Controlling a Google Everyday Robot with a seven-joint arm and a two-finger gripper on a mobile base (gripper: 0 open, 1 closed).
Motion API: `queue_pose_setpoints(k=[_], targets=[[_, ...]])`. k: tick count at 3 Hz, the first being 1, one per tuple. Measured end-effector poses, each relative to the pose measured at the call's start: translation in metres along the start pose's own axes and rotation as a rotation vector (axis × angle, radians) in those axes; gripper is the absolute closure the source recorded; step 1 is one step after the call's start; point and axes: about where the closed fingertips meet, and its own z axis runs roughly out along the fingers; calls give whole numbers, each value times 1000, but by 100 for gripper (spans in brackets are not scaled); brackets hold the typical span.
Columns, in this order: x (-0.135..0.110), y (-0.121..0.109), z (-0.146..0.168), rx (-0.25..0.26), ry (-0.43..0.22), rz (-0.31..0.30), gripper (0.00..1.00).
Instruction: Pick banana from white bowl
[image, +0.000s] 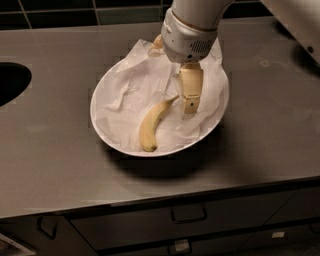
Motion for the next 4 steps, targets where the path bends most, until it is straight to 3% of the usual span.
queue_pose_setpoints(k=[1, 2, 3, 4], targets=[[0, 0, 0, 0, 0, 0, 0], [2, -8, 8, -12, -8, 2, 8], [9, -12, 18, -35, -25, 12, 26], [12, -16, 27, -59, -39, 10, 33]])
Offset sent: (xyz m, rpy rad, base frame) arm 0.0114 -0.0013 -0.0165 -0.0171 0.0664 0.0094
